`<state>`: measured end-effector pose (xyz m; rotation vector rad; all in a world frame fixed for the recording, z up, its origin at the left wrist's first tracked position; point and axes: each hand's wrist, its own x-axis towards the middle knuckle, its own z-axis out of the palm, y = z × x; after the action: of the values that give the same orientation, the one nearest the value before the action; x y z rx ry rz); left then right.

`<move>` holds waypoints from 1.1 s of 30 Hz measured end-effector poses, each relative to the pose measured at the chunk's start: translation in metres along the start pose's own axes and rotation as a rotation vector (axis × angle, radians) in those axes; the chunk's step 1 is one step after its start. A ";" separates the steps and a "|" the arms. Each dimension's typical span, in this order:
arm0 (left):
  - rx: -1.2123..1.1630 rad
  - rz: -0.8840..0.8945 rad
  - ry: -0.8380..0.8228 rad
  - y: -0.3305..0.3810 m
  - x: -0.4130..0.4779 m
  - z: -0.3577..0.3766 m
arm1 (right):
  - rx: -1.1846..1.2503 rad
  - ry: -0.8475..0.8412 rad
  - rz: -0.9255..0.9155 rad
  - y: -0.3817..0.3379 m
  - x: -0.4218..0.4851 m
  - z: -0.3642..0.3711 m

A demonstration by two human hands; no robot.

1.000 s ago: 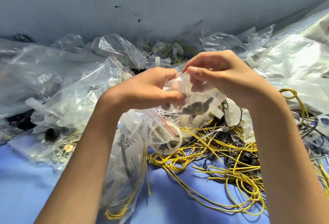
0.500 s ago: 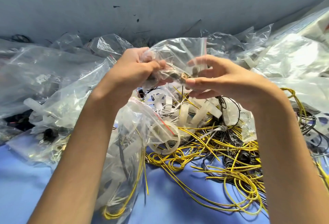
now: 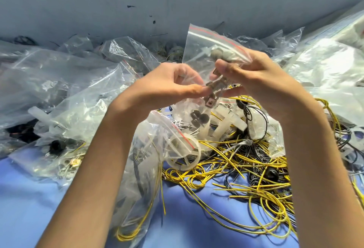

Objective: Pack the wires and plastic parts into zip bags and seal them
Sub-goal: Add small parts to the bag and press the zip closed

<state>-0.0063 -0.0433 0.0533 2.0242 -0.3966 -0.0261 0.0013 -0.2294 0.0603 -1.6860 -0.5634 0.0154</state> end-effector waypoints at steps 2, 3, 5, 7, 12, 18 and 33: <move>-0.041 0.010 0.020 0.001 0.001 0.003 | 0.000 0.005 -0.013 0.000 0.000 0.000; -0.083 0.013 0.021 0.001 0.002 0.004 | -0.019 0.005 -0.016 -0.002 0.000 0.001; -0.176 0.016 0.018 0.002 0.001 0.003 | -0.061 -0.005 -0.035 -0.002 -0.001 0.001; -0.249 0.023 0.027 0.003 0.001 0.002 | -0.096 -0.006 -0.049 -0.002 -0.001 0.002; -0.447 0.037 0.108 0.002 0.001 0.000 | -0.083 0.016 0.018 -0.003 0.003 0.003; -0.393 0.025 0.074 0.000 0.001 -0.004 | -0.233 0.144 -0.032 0.000 0.005 0.003; -0.216 0.019 0.009 0.004 -0.002 0.000 | -0.353 0.098 -0.225 0.001 0.005 0.004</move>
<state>-0.0087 -0.0442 0.0563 1.8065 -0.3899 -0.0459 0.0050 -0.2241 0.0602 -1.9414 -0.7087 -0.3455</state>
